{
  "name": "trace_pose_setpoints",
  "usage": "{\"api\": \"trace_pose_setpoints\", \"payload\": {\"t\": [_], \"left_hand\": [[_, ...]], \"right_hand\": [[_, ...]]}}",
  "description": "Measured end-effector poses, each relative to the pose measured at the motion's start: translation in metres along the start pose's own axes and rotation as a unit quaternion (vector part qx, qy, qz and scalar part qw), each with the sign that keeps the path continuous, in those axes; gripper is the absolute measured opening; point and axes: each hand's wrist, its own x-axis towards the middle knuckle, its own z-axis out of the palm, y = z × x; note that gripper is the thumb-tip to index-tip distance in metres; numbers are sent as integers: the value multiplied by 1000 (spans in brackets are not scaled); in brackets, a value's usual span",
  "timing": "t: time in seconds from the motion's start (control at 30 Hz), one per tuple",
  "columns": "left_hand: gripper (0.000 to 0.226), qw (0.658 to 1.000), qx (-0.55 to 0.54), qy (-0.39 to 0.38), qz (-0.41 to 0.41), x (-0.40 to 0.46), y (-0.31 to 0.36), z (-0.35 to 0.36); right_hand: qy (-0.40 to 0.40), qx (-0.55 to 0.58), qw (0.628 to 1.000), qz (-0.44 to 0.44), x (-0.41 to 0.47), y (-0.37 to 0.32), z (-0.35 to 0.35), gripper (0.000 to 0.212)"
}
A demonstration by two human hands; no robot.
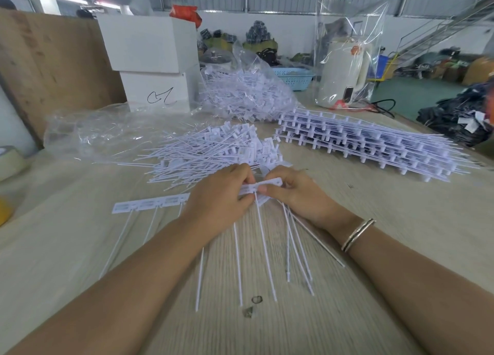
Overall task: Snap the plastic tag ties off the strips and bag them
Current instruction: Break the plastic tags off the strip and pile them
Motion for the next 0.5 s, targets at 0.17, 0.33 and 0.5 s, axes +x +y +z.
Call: {"api": "trace_pose_setpoints", "payload": {"t": [0.17,0.33,0.5], "left_hand": [[4,1000,-14,-20,-4,-2,-4,-1],[5,995,-83,-37,-37,1,-7,-4],[7,991,-121,-41,-44,1,-9,-3]], "right_hand": [[14,-23,999,-37,0,0,1,25],[19,-23,998,-57,-1,0,0,25],[15,-22,997,-67,0,1,0,19]]}}
